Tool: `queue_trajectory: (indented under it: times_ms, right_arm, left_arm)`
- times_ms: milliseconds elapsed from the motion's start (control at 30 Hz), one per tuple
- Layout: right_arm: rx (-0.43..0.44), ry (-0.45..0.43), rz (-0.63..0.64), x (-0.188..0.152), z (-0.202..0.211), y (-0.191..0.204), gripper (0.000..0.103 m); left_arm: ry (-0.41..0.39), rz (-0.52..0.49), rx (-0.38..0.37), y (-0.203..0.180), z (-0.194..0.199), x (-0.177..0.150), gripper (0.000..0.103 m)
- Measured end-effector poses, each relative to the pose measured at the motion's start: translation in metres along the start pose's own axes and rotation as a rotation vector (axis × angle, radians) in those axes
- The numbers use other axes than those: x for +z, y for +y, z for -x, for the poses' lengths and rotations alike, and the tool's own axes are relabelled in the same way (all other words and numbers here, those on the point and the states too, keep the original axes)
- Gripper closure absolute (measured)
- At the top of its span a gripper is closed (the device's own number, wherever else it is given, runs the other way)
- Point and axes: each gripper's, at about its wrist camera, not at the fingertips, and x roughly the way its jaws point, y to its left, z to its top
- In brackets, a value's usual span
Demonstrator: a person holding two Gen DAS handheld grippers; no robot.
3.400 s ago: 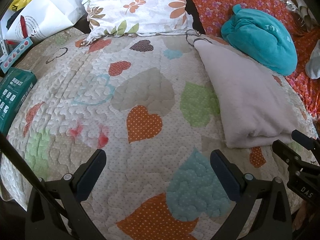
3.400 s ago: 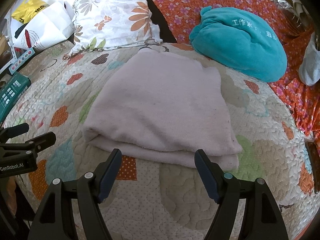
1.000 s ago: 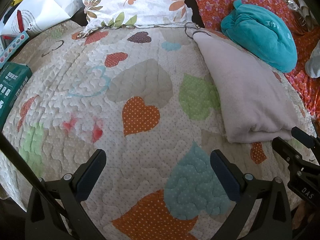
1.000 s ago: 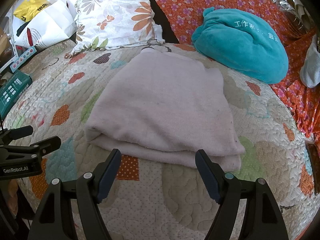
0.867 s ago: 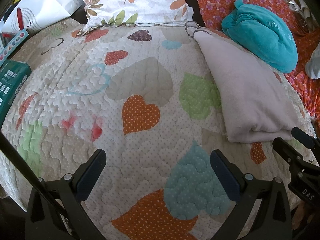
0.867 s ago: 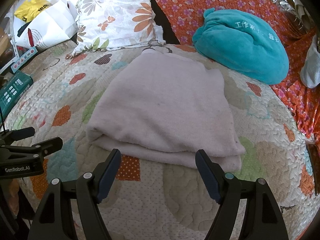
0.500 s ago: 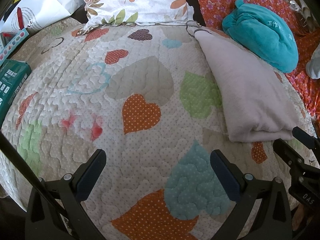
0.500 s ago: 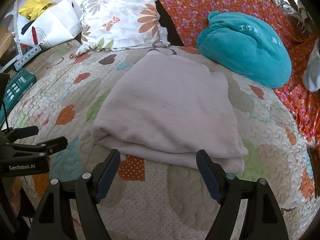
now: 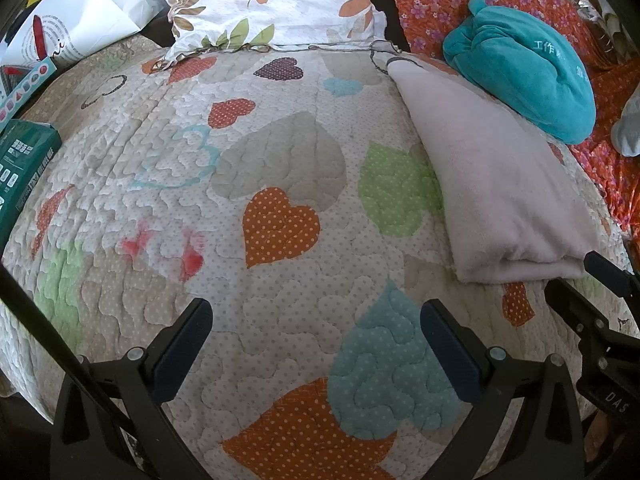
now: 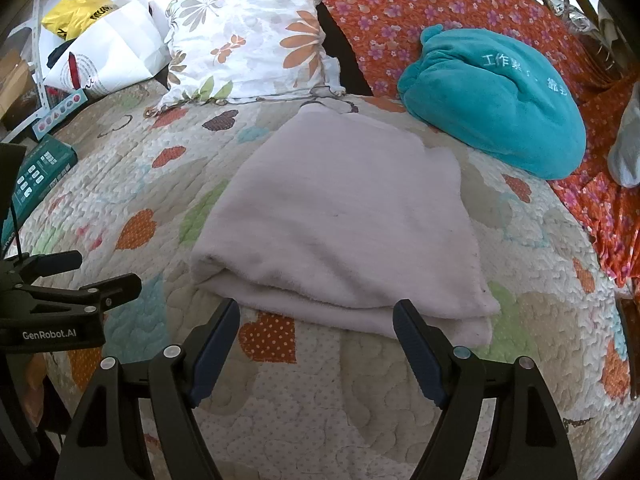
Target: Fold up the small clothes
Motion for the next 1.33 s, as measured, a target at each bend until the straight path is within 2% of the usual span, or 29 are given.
queue_trajectory:
  times_ms: [967,1167,1333]
  right_arm:
    - [0.002,-0.011,0.027,-0.003,-0.002,0.008,0.019]
    - [-0.007,-0.048,0.012,-0.004,0.008,0.006,0.019]
    - [0.010,-0.072,-0.035,-0.010,0.023,0.006,0.019]
  left_arm:
    - [-0.004,0.002,-0.004,0.004,-0.002,-0.001,0.000]
    - [-0.043,-0.005,-0.022,0.004,0.009,-0.001,0.000]
    - [-0.133,-0.008,-0.009,0.005,0.035,-0.003,0.000]
